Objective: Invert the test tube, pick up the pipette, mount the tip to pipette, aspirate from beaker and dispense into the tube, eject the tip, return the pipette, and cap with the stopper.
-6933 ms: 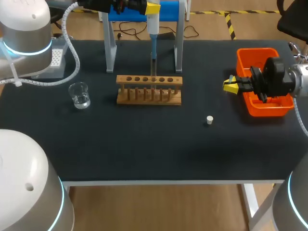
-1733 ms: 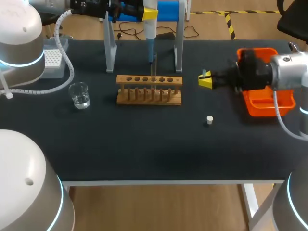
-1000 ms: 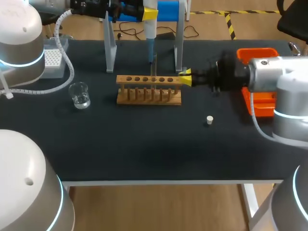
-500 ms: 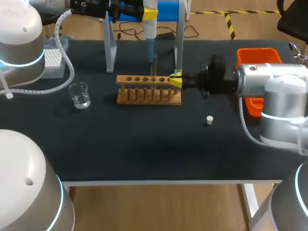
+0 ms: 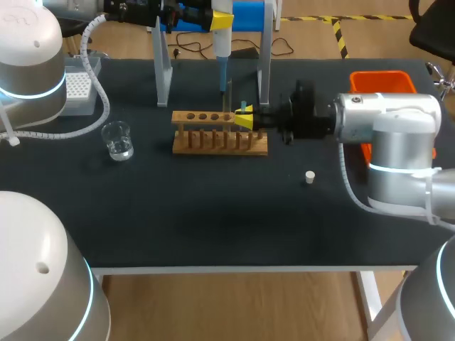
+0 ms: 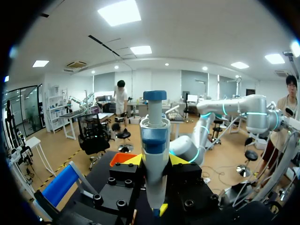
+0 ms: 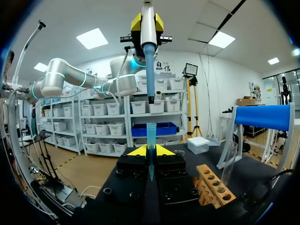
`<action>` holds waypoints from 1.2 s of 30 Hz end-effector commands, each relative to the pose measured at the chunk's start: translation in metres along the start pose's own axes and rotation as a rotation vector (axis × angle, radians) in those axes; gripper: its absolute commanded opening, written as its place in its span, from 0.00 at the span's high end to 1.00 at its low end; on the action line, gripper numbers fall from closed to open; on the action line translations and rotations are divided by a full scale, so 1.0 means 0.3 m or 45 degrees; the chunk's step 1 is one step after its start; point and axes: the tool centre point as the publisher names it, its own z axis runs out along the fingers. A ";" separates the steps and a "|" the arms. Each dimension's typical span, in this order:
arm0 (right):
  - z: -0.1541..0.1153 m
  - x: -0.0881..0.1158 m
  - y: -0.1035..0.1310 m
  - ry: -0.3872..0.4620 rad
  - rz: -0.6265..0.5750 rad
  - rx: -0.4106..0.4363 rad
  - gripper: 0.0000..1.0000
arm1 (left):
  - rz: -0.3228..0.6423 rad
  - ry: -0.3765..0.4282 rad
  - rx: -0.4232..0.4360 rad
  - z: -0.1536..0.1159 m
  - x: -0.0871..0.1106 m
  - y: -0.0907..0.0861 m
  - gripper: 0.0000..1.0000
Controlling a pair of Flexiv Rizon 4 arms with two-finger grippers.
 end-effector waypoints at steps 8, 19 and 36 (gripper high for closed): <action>0.073 -0.008 0.003 0.022 -0.038 0.056 1.00 | -0.001 0.003 -0.003 -0.003 -0.001 -0.003 1.00; 0.074 -0.008 0.004 0.017 -0.038 0.065 1.00 | -0.001 0.003 -0.003 -0.003 -0.001 -0.003 1.00; 0.074 -0.008 0.004 0.017 -0.038 0.065 1.00 | -0.001 0.003 -0.003 -0.003 -0.001 -0.003 1.00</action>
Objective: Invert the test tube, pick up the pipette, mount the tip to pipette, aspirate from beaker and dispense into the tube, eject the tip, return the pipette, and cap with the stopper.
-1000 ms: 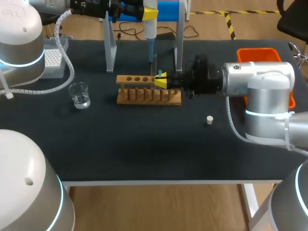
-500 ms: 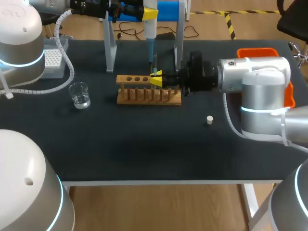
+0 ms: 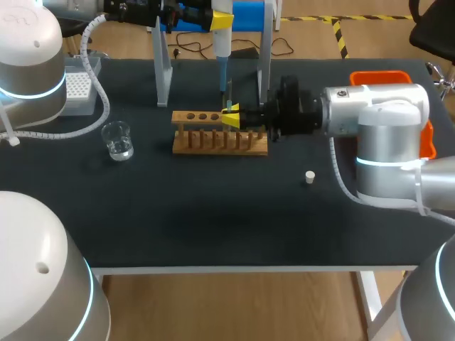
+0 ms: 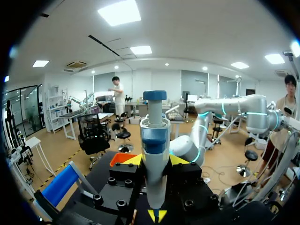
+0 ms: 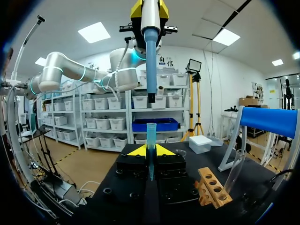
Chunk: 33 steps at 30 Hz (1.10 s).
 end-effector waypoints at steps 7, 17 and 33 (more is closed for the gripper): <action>0.016 0.000 -0.003 -0.003 0.017 0.007 1.00 | -0.001 0.003 -0.003 -0.003 -0.001 -0.003 1.00; 0.045 -0.011 0.007 -0.024 0.024 0.016 1.00 | -0.001 0.003 -0.003 -0.003 -0.001 -0.003 1.00; 0.059 -0.015 0.029 -0.043 0.016 -0.005 1.00 | -0.001 0.003 -0.003 -0.003 -0.001 -0.003 1.00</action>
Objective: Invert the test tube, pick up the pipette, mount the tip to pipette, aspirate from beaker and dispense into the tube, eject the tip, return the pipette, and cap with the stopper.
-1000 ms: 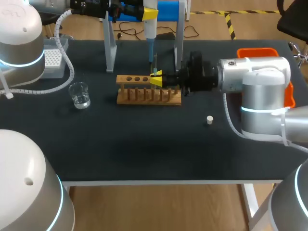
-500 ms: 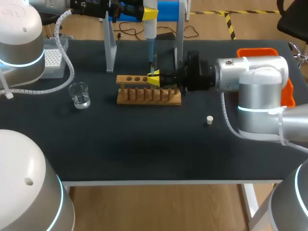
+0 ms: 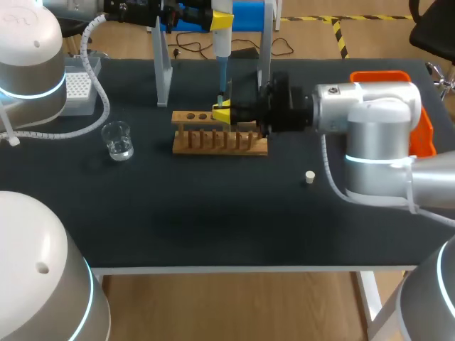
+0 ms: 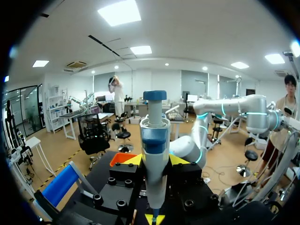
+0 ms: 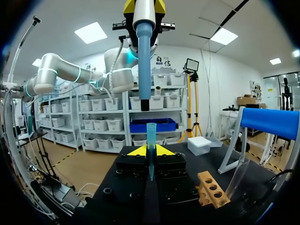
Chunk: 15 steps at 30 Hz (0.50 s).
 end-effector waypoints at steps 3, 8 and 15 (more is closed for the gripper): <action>-0.003 0.005 0.004 -0.017 0.000 -0.002 1.00 | -0.001 0.003 -0.003 -0.003 -0.001 -0.003 1.00; -0.009 0.004 0.007 -0.027 0.000 -0.003 1.00 | -0.001 0.003 -0.003 -0.003 -0.001 -0.003 1.00; -0.016 0.001 0.013 -0.038 -0.005 -0.001 1.00 | -0.001 0.003 -0.003 -0.003 -0.001 -0.003 1.00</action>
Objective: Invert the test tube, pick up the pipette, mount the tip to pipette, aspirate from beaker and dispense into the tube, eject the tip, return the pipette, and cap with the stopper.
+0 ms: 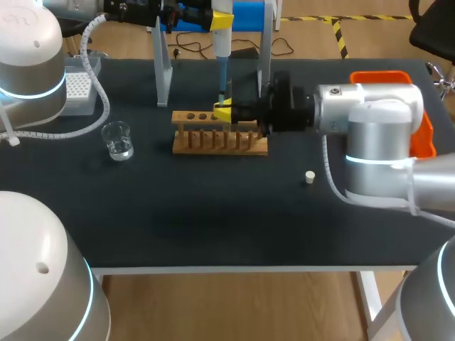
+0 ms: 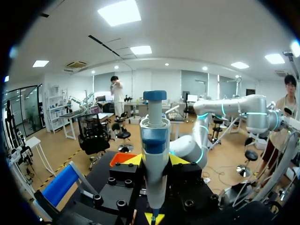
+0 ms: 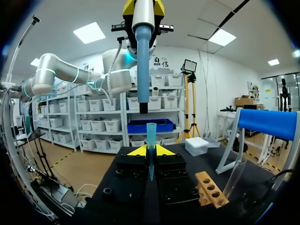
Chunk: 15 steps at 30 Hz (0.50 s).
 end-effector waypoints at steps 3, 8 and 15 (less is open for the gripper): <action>-0.006 0.005 0.009 -0.006 -0.005 0.005 1.00 | -0.001 0.003 -0.003 -0.003 -0.001 -0.003 1.00; -0.005 0.004 0.014 -0.001 -0.007 0.000 1.00 | -0.001 0.003 -0.003 -0.003 -0.001 -0.003 1.00; -0.010 0.006 0.022 -0.002 -0.011 -0.005 1.00 | -0.001 0.003 -0.003 -0.003 -0.001 -0.003 1.00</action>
